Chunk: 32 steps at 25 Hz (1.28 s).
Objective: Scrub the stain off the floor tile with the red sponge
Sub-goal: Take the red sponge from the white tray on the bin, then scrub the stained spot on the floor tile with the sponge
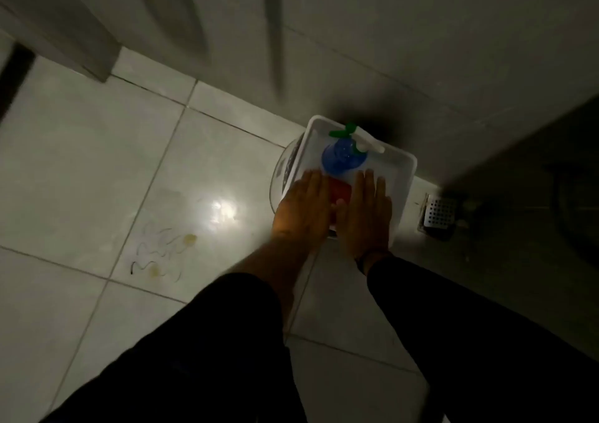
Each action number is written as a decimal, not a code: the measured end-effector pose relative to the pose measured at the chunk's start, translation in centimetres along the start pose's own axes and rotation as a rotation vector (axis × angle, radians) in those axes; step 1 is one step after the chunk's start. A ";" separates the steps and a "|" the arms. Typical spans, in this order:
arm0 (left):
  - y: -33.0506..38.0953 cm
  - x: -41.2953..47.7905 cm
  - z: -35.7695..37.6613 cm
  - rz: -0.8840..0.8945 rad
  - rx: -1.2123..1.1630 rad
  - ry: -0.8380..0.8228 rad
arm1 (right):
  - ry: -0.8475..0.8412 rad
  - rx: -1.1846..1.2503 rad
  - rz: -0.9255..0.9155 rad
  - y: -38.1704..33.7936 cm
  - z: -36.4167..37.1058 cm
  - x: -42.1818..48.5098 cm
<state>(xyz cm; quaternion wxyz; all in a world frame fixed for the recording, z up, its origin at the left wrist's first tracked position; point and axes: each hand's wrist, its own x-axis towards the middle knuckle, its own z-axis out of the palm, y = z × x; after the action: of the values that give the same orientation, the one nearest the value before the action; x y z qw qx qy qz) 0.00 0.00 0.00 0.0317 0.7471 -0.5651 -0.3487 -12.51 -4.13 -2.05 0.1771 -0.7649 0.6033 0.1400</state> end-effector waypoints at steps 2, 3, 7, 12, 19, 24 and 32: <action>0.5 3.2 1.9 -0.171 -0.136 -0.054 | -0.083 0.122 0.105 0.6 2.1 2.6; 0.7 4.7 2.9 -0.268 -0.148 -0.072 | -0.134 0.157 0.169 1.0 3.3 4.2; 1.1 8.1 5.2 -0.553 -0.155 -0.121 | -0.282 0.561 0.466 1.7 6.4 7.9; 1.5 8.1 4.7 -0.552 -0.425 -0.065 | -0.174 1.030 0.585 2.6 5.7 8.7; -5.4 -4.1 -0.7 -0.475 -1.408 0.017 | -0.486 1.549 0.432 -1.9 -0.4 -0.6; -14.7 -17.3 0.3 -0.532 -1.505 0.065 | -1.013 1.432 0.229 -10.8 1.3 -9.8; -34.5 -26.9 17.8 -0.959 -1.282 0.533 | -0.777 0.930 -0.056 -27.8 19.0 -12.5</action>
<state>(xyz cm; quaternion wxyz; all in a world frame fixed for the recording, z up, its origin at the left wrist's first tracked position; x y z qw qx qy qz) 15.31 41.85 -15.60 0.4303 0.8008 0.1472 -0.3898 11.60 20.93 -10.99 0.7037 -0.5157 0.4722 0.1261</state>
